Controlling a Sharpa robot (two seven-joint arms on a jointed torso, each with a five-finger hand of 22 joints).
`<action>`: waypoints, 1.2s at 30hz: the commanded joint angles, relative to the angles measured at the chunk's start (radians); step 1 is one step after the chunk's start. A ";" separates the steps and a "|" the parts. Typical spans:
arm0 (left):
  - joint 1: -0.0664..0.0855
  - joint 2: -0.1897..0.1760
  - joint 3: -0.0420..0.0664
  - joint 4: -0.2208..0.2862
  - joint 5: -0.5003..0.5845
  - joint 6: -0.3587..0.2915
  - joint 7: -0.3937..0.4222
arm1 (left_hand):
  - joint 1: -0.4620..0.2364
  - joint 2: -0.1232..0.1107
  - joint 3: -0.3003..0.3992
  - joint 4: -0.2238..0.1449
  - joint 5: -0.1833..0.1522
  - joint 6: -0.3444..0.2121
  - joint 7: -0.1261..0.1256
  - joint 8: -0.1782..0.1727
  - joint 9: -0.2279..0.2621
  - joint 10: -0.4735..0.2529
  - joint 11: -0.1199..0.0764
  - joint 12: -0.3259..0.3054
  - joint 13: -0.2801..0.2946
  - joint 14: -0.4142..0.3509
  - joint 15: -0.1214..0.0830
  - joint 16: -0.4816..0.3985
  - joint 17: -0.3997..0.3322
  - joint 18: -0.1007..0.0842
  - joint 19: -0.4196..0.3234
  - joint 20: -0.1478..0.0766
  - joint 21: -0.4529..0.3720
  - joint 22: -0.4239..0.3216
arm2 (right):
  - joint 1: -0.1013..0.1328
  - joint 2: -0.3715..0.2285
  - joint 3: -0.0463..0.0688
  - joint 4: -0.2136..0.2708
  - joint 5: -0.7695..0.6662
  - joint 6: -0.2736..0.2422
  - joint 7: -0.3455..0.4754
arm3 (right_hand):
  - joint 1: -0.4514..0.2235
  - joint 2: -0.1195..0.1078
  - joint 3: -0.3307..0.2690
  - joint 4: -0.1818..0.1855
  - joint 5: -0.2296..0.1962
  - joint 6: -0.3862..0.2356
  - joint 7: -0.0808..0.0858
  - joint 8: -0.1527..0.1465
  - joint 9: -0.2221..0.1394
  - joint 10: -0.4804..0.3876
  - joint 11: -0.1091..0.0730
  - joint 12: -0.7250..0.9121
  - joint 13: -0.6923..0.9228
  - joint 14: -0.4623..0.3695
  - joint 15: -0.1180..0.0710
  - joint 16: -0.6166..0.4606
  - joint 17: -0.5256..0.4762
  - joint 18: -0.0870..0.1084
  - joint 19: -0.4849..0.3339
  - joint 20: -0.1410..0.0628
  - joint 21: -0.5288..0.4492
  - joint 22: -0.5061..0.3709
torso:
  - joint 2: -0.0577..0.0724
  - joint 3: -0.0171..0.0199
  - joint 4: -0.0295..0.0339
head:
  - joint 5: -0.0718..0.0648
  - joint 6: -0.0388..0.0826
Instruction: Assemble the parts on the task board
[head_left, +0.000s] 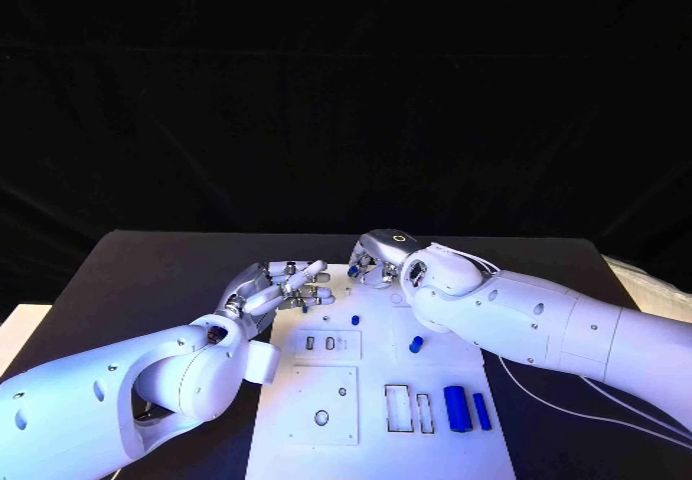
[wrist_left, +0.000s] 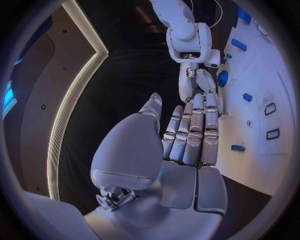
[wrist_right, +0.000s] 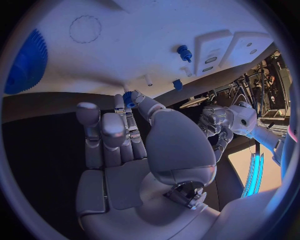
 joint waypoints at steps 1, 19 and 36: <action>0.002 0.001 0.001 0.001 0.002 0.009 0.003 | 0.004 0.009 -0.001 -0.007 -0.001 -0.002 0.006 -0.005 -0.002 0.000 0.006 -0.004 -0.001 0.003 0.001 -0.005 0.001 0.002 0.008 -0.002 -0.004 -0.001 | -0.002 0.009 0.000 -0.010 -0.016 0.030 -0.003 | 0.000 -0.010 0.001 0.006 0.005 -0.003 0.003 0.002 0.000 -0.005 0.000 -0.003 -0.001 0.015 -0.002 0.006 -0.001 -0.008 0.003 0.003 0.007 0.001 | 0.001 -0.0002 0.0035 | -0.001 -0.002; 0.003 0.000 0.001 0.002 0.002 0.014 -0.002 | 0.005 0.010 -0.002 -0.010 -0.001 -0.002 0.006 -0.006 -0.002 -0.001 0.007 -0.005 -0.002 0.002 0.002 -0.006 0.002 0.002 0.008 -0.001 -0.006 -0.002 | -0.004 0.018 -0.003 -0.025 -0.024 0.013 -0.025 | -0.008 -0.069 -0.004 0.025 0.004 -0.087 0.041 -0.009 -0.012 -0.118 0.032 -0.005 -0.006 -0.010 0.028 -0.025 -0.062 0.003 -0.056 0.023 -0.027 -0.066 | 0.001 -0.0027 0.0093 | -0.005 -0.008; 0.003 -0.010 0.001 -0.002 0.002 0.016 -0.004 | 0.004 0.009 -0.004 -0.013 -0.002 -0.004 0.007 -0.008 -0.002 -0.003 0.007 -0.007 -0.002 0.000 0.003 -0.008 0.003 0.002 0.008 -0.001 -0.008 -0.003 | 0.009 -0.180 0.013 0.184 0.059 -0.052 -0.011 | 0.041 -0.073 -0.139 0.065 0.068 -0.168 0.044 0.009 0.000 -0.123 0.035 0.096 0.016 -0.027 0.032 -0.044 -0.117 0.018 -0.099 0.040 -0.065 -0.131 | -0.006 -0.0015 0.0004 | -0.007 -0.003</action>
